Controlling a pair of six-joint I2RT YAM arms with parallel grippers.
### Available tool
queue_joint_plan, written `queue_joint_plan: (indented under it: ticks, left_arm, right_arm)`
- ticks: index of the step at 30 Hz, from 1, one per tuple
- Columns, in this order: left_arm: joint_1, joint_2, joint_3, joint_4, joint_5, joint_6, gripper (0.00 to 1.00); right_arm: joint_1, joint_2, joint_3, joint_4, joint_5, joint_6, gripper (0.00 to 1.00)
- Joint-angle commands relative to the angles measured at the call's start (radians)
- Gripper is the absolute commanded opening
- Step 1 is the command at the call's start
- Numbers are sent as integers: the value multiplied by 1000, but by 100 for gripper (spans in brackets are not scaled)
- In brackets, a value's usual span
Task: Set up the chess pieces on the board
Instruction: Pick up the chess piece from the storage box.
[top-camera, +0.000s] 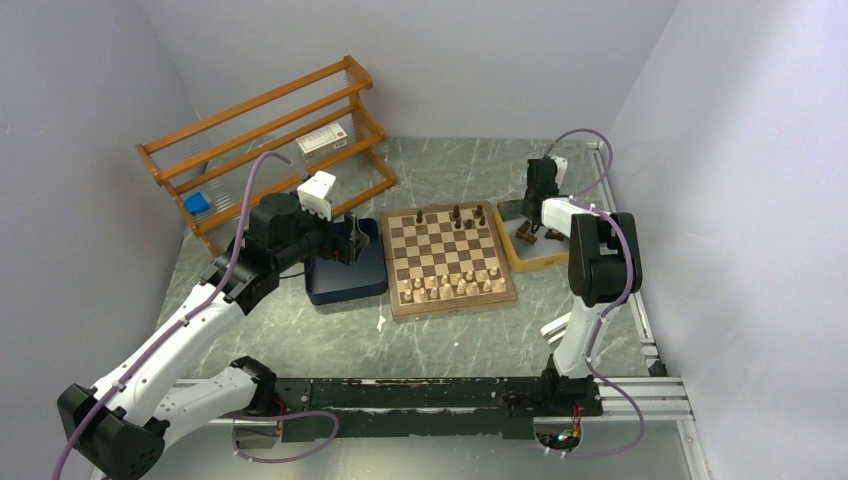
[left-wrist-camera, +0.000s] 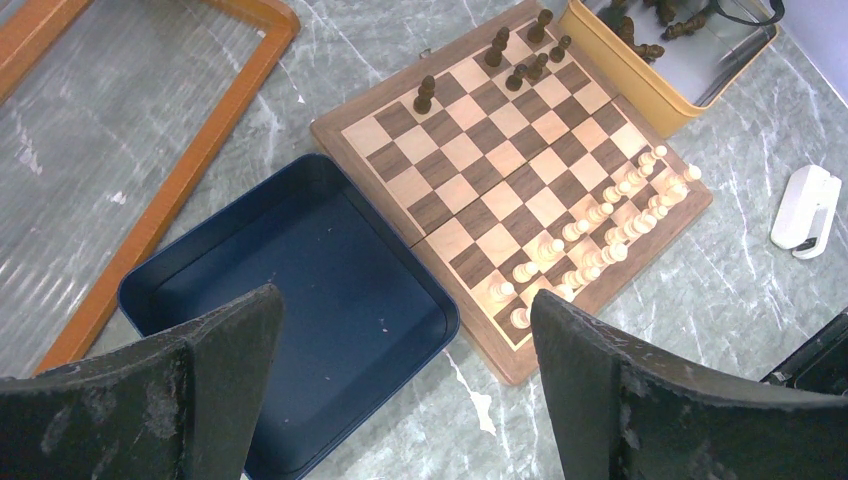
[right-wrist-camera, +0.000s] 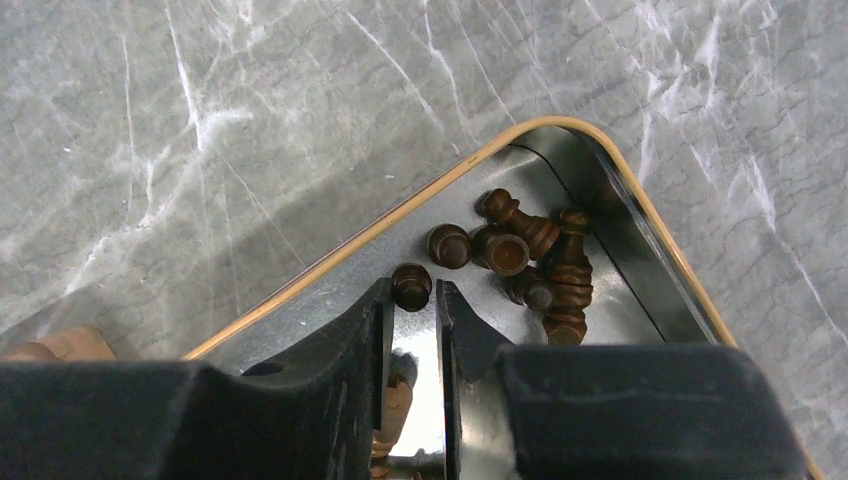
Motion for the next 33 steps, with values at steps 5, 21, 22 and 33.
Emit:
queue_joint_plan:
  ticks: [5, 21, 22, 33]
  left_arm:
    - [-7, -8, -8, 21, 4, 12, 98]
    - [-8, -9, -8, 21, 6, 10, 98]
    - [-8, -9, -8, 21, 7, 10, 98]
    - [-8, -7, -8, 21, 8, 11, 98]
  right_arm:
    - [-9, 14, -14, 53, 31, -16, 22]
    - [-6, -34, -11, -15, 33, -11, 14]
    - [-6, -36, -8, -21, 33, -8, 13]
    - [14, -108, -20, -86, 29, 25, 13]
